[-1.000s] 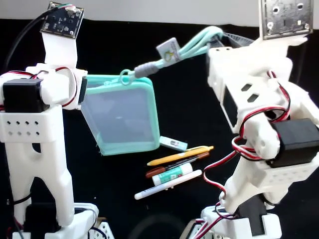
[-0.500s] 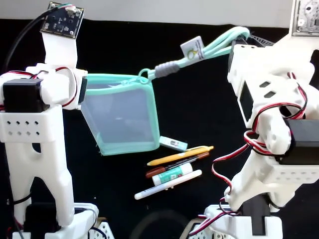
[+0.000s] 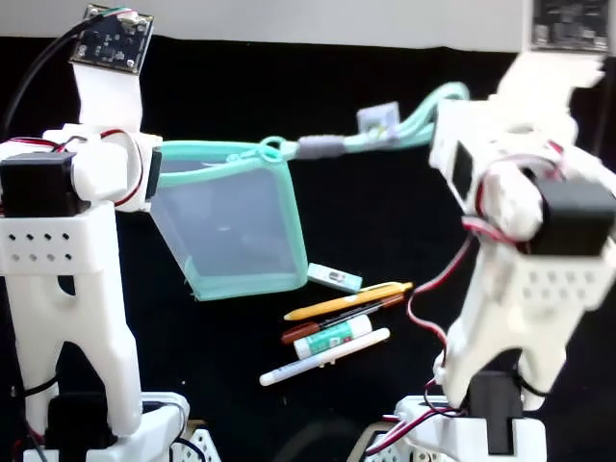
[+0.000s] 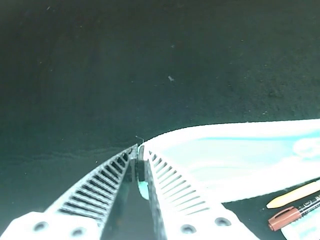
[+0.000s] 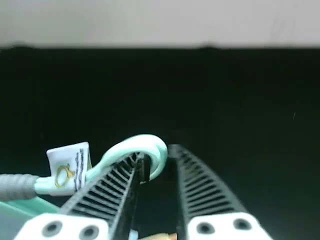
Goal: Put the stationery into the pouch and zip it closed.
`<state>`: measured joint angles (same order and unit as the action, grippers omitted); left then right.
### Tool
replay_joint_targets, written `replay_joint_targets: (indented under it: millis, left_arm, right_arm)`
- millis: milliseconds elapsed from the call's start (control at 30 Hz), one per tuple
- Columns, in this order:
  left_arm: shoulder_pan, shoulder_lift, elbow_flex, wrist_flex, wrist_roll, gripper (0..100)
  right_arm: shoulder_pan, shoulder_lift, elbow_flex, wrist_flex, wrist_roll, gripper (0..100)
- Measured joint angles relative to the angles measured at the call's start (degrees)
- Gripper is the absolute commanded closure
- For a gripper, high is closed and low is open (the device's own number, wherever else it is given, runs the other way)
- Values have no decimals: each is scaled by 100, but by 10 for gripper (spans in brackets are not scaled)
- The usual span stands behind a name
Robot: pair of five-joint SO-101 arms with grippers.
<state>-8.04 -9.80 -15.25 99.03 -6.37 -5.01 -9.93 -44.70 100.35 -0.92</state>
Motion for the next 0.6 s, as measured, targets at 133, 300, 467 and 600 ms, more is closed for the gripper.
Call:
replay_joint_targets:
  millis: [133, 300, 467, 600]
  left_arm:
    - [-9, 0, 0, 0, 0, 994]
    - [-18, 0, 9, 0, 0, 994]
    - [-18, 0, 9, 0, 0, 994]
    - [-9, 9, -273, 9, 0, 994]
  right_arm:
    - [35, 0, 1196, -237, 0, 760]
    - [44, 9, 2743, -888, 0, 760]
    - [-35, 9, 3631, -1046, 220, 760]
    - [-264, 9, 4079, -1134, 519, 760]
